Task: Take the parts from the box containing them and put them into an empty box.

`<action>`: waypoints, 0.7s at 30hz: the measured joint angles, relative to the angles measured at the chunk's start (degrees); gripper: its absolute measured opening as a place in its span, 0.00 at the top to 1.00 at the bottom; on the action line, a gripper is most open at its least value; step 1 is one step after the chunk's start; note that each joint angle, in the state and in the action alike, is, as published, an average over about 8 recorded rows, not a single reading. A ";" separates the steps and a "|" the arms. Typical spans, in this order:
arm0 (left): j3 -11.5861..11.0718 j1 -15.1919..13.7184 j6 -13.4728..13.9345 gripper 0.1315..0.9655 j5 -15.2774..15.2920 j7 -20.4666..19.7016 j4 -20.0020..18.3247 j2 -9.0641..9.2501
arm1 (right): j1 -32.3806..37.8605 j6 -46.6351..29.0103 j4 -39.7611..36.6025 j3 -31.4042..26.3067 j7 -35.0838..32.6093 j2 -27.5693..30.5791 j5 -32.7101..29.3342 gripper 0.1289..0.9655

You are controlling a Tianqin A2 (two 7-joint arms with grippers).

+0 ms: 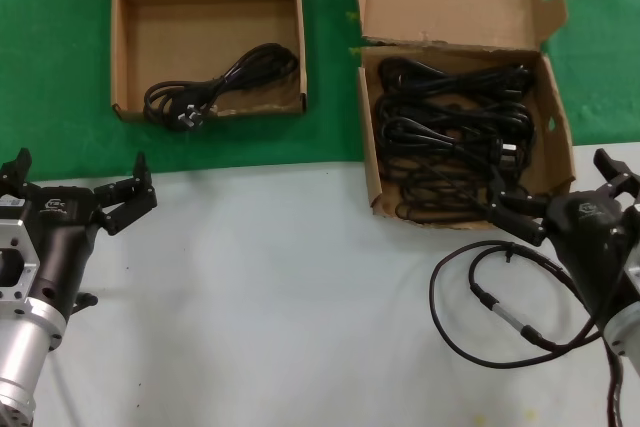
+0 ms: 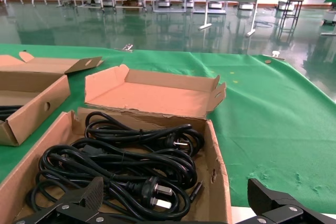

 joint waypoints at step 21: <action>0.00 0.00 0.00 0.00 0.00 0.00 0.00 0.00 | 0.00 0.00 0.00 0.00 0.00 0.00 0.00 0.00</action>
